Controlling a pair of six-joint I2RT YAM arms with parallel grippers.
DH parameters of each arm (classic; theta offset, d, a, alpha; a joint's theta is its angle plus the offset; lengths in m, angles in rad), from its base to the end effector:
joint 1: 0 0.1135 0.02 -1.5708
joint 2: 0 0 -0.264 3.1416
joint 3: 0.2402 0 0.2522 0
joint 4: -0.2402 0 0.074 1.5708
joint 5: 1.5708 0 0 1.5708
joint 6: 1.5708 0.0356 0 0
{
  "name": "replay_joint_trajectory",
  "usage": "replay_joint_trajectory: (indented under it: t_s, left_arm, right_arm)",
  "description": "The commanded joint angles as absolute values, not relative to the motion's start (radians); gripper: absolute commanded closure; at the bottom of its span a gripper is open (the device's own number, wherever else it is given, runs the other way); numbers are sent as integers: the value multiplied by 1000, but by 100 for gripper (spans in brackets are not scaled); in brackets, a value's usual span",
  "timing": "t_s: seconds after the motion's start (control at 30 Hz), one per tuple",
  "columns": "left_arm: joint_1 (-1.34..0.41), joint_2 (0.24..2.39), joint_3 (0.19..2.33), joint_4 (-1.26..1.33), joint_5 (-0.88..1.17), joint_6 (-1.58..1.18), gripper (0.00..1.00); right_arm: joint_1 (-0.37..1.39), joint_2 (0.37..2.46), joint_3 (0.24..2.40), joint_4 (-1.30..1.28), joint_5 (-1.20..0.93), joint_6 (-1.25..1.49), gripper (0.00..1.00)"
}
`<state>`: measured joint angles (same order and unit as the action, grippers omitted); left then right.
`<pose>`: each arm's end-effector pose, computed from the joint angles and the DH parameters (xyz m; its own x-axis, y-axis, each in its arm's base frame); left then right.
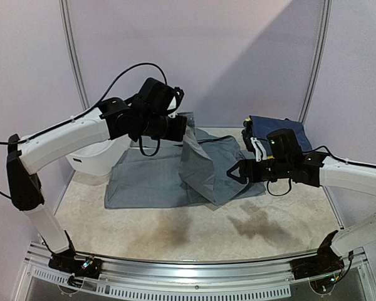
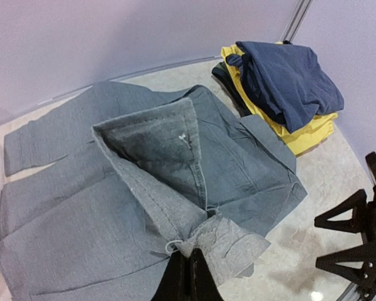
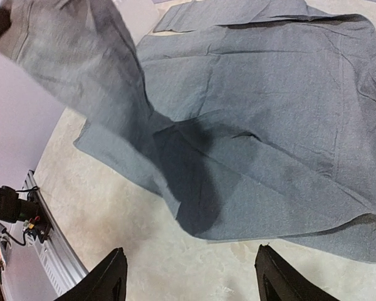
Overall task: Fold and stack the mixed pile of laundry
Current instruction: Fold the flattened shirt at the center of the board.
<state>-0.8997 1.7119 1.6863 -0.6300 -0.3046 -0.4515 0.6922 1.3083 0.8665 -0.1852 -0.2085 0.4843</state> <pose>0.2503 -0.2981 0.3628 -0.6026 0.0895 -0.7930 0.3738 0.9096 -0.1813 0.2160 0.1887 0.2541 -0.7505 -0.0305 -0.6601 -0.4565 0.7462 0.4845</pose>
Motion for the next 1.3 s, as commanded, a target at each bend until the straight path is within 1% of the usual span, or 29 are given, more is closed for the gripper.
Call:
replay_joint_trajectory:
  t_s: [0.0,0.1,0.23,0.33,0.47,0.6,0.8,0.93,1.13,1.27]
  left_arm:
    - [-879,1777,1820,-674,-326,-335,100]
    - [-858,1838,1945,-697,-326,-294,100]
    - [-839,1882,2035,-677,-307,-250,100]
    - [-833,1900,2084,-651,-308,-210,100]
    - [-819,1927,2138,-648,-303,-188,100]
    - [-811,1935,2143,-633,-303,-184,100]
    - [-799,1915,2134,-632,-316,-177,100]
    - [-793,1886,2101,-626,-342,-168,100]
    - [-776,1854,2057,-609,-355,-147,100]
    - [-771,1833,2018,-588,-345,-123,100]
  right_arm:
    - [686,1243,814,-115,-329,491,29]
    - [691,1248,784,-52,-367,497,29]
    - [717,1294,765,52,-390,516,31]
    - [733,1367,772,124,-415,530,35]
    - [741,1506,820,213,-464,554,44]
    - [743,1651,898,251,-486,572,51]
    - [735,1816,1041,186,-384,531,64]
    - [710,1869,1094,156,-322,509,71]
    - [667,1895,1134,87,-196,445,74]
    - [652,1905,1147,60,-94,403,74]
